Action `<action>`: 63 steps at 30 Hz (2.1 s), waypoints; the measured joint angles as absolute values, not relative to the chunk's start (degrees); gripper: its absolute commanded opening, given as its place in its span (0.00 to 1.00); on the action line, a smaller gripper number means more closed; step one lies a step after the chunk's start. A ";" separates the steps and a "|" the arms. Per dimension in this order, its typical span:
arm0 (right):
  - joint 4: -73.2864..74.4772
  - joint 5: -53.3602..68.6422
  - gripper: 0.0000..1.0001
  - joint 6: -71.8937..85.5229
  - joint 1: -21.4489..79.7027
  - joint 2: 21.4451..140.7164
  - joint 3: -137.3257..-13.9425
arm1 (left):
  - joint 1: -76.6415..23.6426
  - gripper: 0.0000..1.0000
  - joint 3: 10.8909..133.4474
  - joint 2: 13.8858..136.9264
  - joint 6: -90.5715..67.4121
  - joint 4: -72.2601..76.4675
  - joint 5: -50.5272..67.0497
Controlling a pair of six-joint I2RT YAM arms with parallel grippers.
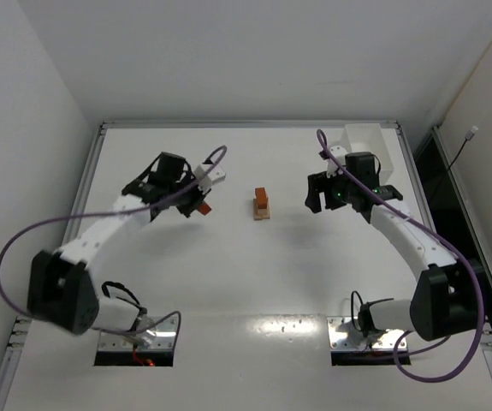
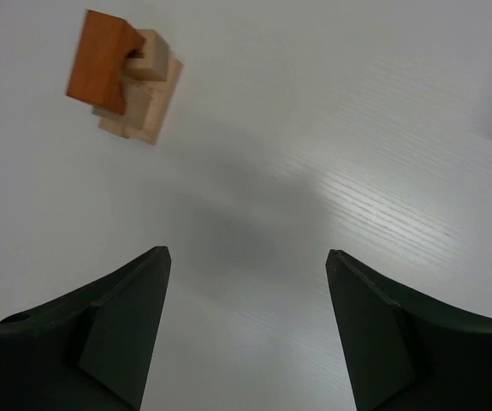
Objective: Build the wood block tower
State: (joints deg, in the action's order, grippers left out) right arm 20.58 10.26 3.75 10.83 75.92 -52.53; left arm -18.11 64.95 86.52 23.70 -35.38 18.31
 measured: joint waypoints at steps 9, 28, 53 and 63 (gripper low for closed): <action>15.03 32.45 0.74 11.42 8.73 79.72 -53.41 | -35.46 0.00 42.33 53.12 29.63 -8.03 -0.01; -21.32 68.64 0.72 37.80 7.79 89.03 -54.89 | -54.19 0.00 30.65 40.58 37.50 4.82 -8.49; -8.32 81.67 0.65 24.40 16.36 83.53 -58.24 | -63.86 0.00 41.36 51.29 23.42 13.74 -11.33; -9.06 81.62 0.61 26.70 17.39 83.53 -59.20 | -65.82 0.00 35.66 48.95 27.11 16.38 -13.21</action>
